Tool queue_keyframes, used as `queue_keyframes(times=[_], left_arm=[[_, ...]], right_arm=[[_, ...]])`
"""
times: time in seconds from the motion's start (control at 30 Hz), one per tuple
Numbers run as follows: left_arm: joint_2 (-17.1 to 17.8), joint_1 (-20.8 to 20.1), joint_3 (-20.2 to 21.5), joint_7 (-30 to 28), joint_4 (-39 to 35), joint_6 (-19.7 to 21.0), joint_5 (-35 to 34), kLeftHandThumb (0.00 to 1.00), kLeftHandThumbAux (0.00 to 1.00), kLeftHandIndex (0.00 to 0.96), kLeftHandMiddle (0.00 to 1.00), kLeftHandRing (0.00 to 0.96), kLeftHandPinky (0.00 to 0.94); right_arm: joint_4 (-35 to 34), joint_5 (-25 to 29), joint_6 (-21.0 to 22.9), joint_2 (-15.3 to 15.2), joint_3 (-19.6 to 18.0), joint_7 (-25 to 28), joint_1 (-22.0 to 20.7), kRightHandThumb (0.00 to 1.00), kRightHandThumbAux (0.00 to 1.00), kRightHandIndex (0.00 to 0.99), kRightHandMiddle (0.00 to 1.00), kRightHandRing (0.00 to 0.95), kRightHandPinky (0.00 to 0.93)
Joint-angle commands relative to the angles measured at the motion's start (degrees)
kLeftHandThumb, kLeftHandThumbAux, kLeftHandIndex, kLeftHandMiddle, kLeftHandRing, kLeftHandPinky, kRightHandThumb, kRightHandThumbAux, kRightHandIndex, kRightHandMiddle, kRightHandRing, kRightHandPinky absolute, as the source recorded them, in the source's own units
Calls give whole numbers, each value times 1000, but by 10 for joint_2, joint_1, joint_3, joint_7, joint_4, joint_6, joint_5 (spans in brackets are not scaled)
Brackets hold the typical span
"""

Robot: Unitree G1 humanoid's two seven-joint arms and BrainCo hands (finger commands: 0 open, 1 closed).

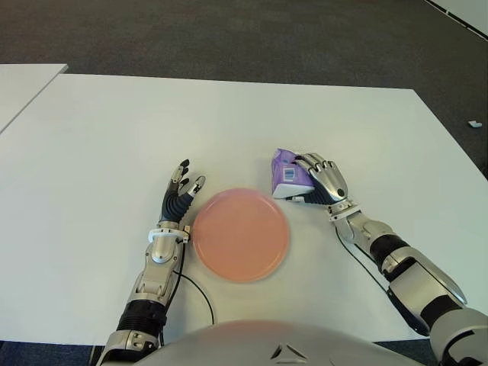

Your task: Put the tissue paper into the plate.

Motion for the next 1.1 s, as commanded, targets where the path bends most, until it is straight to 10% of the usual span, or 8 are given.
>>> queue_keyframes(times=[0.03,1.1], left_arm=[[1,11,4,-4,3,17,-5,0,432,0,0,0,0],[-2,9,0,2,4,14,-2,0,431,0,0,0,0]], right_arm=[[15,-20,13,13,14,15,33,952,669,819,872,866,885],[-12,-10,14,13,-6,-7,45,970,665,823,876,869,884]])
